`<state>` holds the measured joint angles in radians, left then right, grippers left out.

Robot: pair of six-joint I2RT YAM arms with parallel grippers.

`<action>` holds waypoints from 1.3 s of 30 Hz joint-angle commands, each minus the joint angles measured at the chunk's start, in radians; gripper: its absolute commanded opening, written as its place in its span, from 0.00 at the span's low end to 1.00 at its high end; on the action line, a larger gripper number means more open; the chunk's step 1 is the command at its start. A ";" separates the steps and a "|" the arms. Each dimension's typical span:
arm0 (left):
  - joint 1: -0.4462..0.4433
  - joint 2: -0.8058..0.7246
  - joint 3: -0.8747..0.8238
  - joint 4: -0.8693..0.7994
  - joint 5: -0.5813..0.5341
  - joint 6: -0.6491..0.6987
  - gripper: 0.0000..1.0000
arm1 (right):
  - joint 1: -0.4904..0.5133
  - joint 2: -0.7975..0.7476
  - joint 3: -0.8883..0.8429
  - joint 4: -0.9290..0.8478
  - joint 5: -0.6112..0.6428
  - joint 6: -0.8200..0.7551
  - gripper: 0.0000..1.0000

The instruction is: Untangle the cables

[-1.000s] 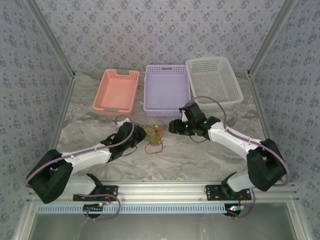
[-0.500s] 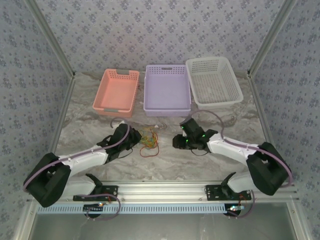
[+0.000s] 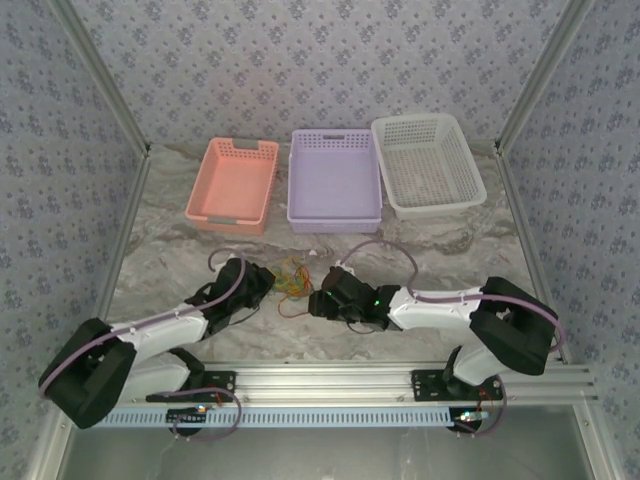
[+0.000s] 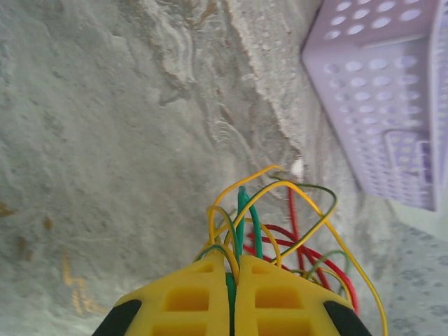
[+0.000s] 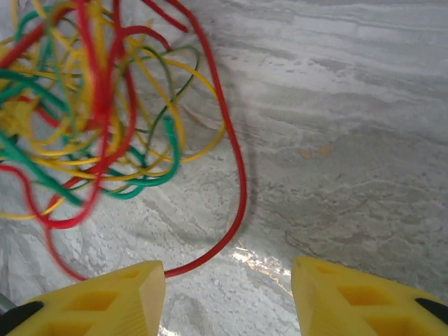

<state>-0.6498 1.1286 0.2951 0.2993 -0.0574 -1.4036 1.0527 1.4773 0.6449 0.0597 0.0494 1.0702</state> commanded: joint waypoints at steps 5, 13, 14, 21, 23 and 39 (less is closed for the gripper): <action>-0.017 -0.145 0.013 -0.082 -0.044 -0.212 0.00 | -0.006 -0.088 -0.082 0.206 0.024 0.313 0.61; -0.034 -0.169 0.000 -0.069 -0.059 -0.282 0.00 | -0.020 -0.091 -0.102 0.385 -0.027 0.449 0.58; -0.038 -0.166 0.001 -0.060 -0.059 -0.287 0.00 | -0.022 -0.082 -0.098 0.388 -0.029 0.461 0.54; -0.041 -0.174 0.009 -0.059 -0.071 -0.288 0.00 | -0.022 -0.064 -0.134 0.421 -0.010 0.523 0.39; -0.041 -0.182 0.008 -0.064 -0.075 -0.287 0.00 | -0.022 -0.070 -0.153 0.432 0.004 0.532 0.37; -0.032 -0.289 0.010 -0.333 -0.200 -0.187 0.00 | -0.173 -0.497 -0.131 -0.079 0.159 0.203 0.00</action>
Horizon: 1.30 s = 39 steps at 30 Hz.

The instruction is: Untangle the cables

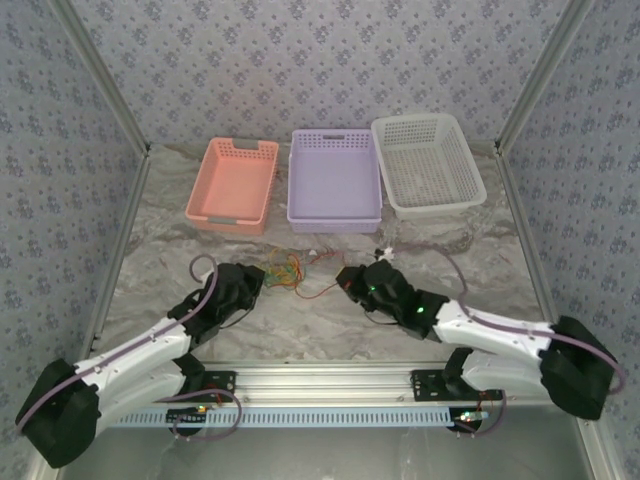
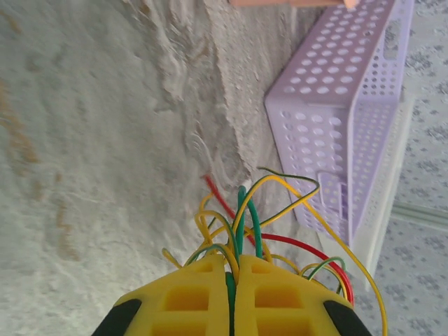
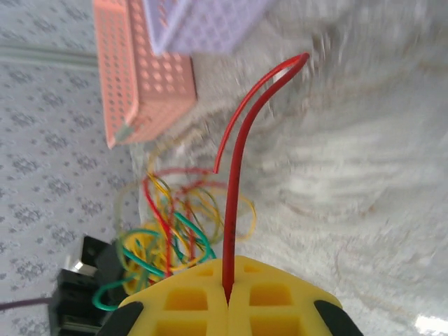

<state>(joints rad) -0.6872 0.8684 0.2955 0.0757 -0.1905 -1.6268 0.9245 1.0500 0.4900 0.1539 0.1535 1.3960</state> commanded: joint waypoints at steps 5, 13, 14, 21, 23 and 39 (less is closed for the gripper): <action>0.061 -0.035 -0.013 -0.159 -0.068 0.101 0.00 | -0.211 -0.155 0.099 -0.362 -0.056 -0.349 0.00; 0.117 0.072 0.022 -0.186 -0.033 0.209 0.00 | -0.289 -0.099 0.221 -0.507 -0.064 -0.631 0.00; 0.119 0.080 0.021 -0.182 -0.033 0.215 0.00 | -0.293 -0.093 0.231 -0.510 -0.068 -0.649 0.00; 0.141 0.129 0.074 -0.302 -0.094 0.304 0.00 | -0.342 -0.130 0.269 -0.566 -0.058 -0.699 0.00; 0.159 0.150 0.079 -0.300 -0.082 0.325 0.00 | -0.377 -0.151 0.269 -0.563 -0.101 -0.706 0.00; 0.173 0.224 0.190 -0.331 -0.070 0.466 0.16 | -0.385 -0.155 0.369 -0.573 -0.154 -0.758 0.00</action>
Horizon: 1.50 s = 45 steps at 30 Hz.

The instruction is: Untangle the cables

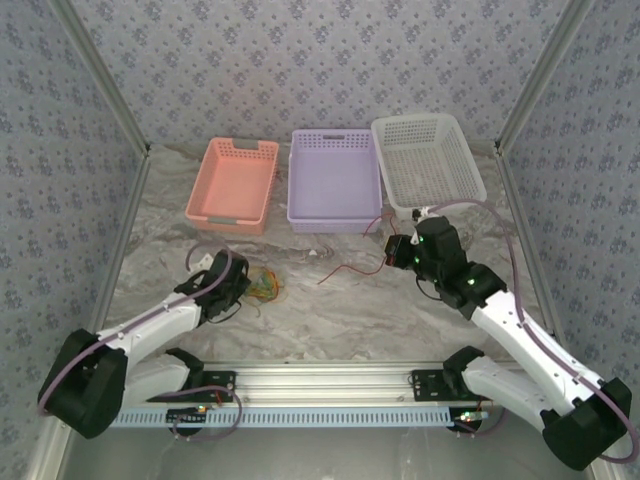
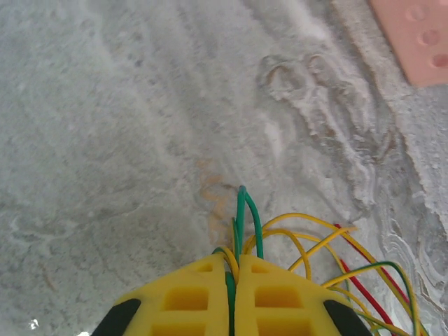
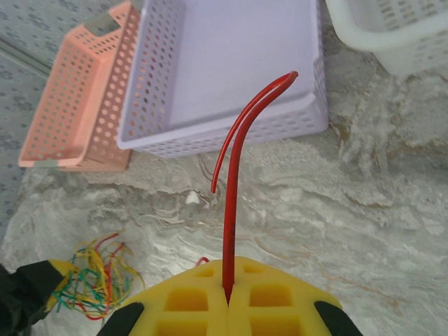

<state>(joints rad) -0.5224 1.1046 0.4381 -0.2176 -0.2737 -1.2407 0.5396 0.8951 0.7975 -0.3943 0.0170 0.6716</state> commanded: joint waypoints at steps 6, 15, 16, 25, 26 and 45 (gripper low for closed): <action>0.007 -0.167 0.153 -0.150 0.037 0.192 0.68 | -0.001 0.004 0.109 -0.027 -0.060 -0.143 0.00; 0.000 -0.105 0.426 -0.103 0.358 0.427 0.66 | 0.001 0.108 0.198 0.024 -0.228 -0.358 0.00; -0.015 -0.079 0.451 -0.068 0.408 0.444 0.65 | 0.004 0.119 0.207 0.033 -0.260 -0.376 0.00; -0.166 0.215 0.753 -0.054 0.497 0.659 0.64 | 0.063 0.231 0.355 -0.057 -0.421 -0.495 0.00; -0.167 0.236 0.770 -0.054 0.504 0.670 0.64 | 0.069 0.239 0.365 -0.061 -0.419 -0.500 0.00; -0.111 0.248 1.004 -0.328 0.205 1.146 0.01 | 0.140 0.362 0.524 -0.266 -0.318 -0.667 0.00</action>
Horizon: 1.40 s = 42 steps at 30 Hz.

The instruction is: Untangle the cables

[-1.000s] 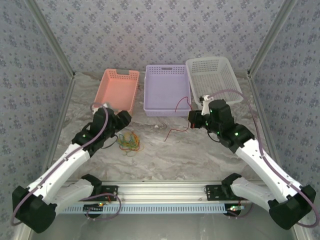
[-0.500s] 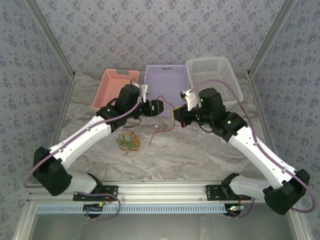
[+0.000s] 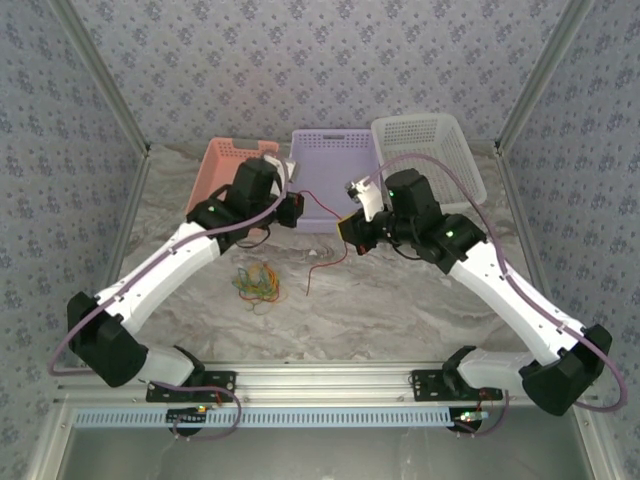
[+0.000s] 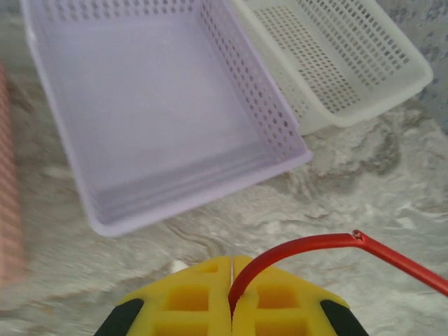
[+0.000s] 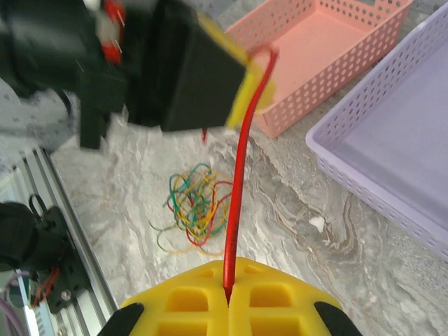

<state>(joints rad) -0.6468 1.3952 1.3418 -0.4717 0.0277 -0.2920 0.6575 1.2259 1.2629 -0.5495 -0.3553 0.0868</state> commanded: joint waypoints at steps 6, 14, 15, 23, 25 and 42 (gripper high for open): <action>0.012 -0.086 0.090 0.014 -0.257 0.503 0.00 | 0.074 0.121 0.142 -0.218 0.139 -0.141 0.00; 0.007 -0.112 0.083 0.126 -0.311 0.704 0.00 | 0.163 0.207 0.197 -0.288 0.187 -0.176 0.00; 0.006 -0.108 0.085 0.124 -0.327 0.727 0.00 | 0.161 0.200 0.193 -0.285 0.191 -0.174 0.00; 0.014 -0.100 0.056 0.117 -0.470 0.768 0.47 | 0.127 0.134 0.185 -0.279 0.202 -0.159 0.00; 0.027 -0.111 0.090 0.046 -0.422 0.647 0.58 | 0.121 0.133 0.181 -0.262 0.223 -0.148 0.00; -0.057 -0.439 -0.526 0.520 -0.238 -1.234 0.68 | 0.147 0.040 0.031 0.063 0.481 -0.082 0.00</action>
<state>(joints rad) -0.6758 0.9203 0.8642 -0.1394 -0.1738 -1.1088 0.7811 1.3098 1.3190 -0.5823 0.0597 -0.0074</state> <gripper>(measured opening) 0.666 0.065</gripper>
